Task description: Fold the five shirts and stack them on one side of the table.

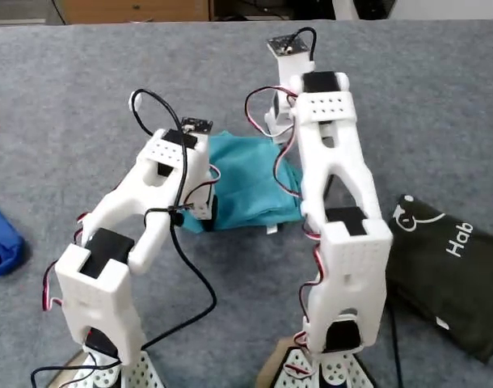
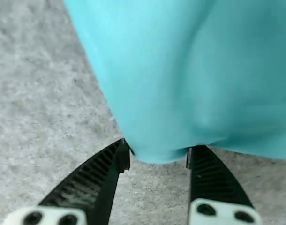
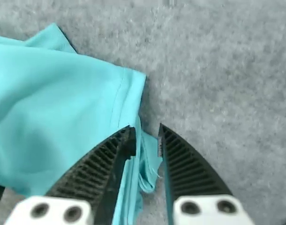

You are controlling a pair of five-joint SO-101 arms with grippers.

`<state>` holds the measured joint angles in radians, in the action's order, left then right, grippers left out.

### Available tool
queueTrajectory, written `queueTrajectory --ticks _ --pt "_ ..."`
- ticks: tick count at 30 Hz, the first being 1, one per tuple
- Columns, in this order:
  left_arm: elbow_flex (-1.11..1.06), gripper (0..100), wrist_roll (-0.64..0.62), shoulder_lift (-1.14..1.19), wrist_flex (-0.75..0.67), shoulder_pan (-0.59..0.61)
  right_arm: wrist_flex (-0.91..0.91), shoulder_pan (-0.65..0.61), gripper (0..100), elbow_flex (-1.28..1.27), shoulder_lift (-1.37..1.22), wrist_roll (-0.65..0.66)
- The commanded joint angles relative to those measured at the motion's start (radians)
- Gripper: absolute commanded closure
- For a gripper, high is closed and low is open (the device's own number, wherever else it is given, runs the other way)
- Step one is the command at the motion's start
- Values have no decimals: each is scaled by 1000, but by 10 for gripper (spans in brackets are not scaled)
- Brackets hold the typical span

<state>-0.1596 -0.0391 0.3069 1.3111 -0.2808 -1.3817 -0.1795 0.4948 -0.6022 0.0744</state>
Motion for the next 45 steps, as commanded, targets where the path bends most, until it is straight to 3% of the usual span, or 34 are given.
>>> queueTrajectory --ticks 1,8,13,21,30,39,45 --pt "-6 792 -12 -53 -15 -11 43 -61 904 71 -97 0" --pt "21 792 0 -54 58 6 86 -33 971 318 -395 -2" --pt "44 792 58 -82 91 46 -87 -28 966 607 -490 -2" --pt "170 767 121 -311 180 104 -407 -25 964 1036 -496 -3" --pt "285 761 64 -254 109 196 -408 41 960 954 -397 -51" --pt "462 760 66 -117 176 224 -354 -73 646 573 -269 -49" --pt "540 760 69 -68 97 224 -408 -84 634 756 -263 -58"
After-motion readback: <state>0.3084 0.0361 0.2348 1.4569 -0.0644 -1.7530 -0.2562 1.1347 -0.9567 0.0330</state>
